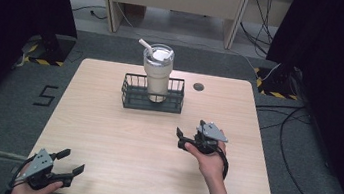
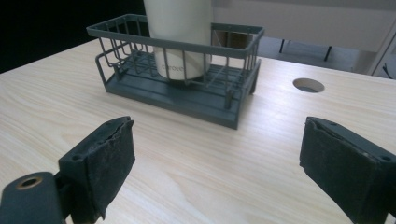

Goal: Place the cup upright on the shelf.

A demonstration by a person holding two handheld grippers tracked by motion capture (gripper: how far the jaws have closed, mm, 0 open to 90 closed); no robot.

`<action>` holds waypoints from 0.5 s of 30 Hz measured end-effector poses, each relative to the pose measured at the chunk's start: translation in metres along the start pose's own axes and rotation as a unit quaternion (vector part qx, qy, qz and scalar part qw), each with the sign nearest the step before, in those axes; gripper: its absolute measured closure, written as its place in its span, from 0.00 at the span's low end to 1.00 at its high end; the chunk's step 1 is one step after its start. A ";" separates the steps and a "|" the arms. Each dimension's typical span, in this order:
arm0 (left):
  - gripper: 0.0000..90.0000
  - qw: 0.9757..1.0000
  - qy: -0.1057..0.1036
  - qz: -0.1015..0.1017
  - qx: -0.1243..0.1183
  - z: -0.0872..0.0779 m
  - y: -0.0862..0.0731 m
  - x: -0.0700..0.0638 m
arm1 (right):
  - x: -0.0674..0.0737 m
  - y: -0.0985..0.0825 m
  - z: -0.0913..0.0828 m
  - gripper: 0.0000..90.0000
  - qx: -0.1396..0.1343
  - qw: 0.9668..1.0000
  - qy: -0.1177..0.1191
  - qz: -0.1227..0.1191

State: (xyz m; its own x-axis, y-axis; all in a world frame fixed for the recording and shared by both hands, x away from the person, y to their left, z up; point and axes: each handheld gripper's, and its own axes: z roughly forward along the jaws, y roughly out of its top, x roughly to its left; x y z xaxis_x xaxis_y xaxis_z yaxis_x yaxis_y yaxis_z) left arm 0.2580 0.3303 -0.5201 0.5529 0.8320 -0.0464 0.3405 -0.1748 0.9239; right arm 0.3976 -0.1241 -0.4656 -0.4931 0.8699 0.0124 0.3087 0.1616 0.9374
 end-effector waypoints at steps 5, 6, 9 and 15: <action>0.22 1.000 0.000 0.001 0.002 0.000 0.000 0.000 | -0.007 -0.007 -0.013 0.13 0.000 1.000 -0.007 0.004; 0.22 1.000 0.001 0.001 0.002 0.000 0.000 0.000 | -0.009 -0.009 -0.015 0.13 -0.002 1.000 -0.009 0.004; 0.22 1.000 0.001 0.001 0.002 0.000 0.000 -0.001 | -0.011 -0.012 -0.022 0.13 -0.004 1.000 -0.014 0.008; 0.22 1.000 0.001 0.001 0.002 0.000 0.000 -0.001 | -0.017 -0.021 -0.035 0.14 -0.009 1.000 -0.022 0.011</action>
State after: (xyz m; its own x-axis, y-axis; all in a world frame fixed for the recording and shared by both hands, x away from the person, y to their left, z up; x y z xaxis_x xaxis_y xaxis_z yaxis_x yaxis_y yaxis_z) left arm 0.2575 0.3294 -0.5200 0.5514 0.8331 -0.0441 0.3432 -0.1784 0.9222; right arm 0.3710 -0.1586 -0.4729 -0.4491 0.8933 0.0181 0.3047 0.1340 0.9430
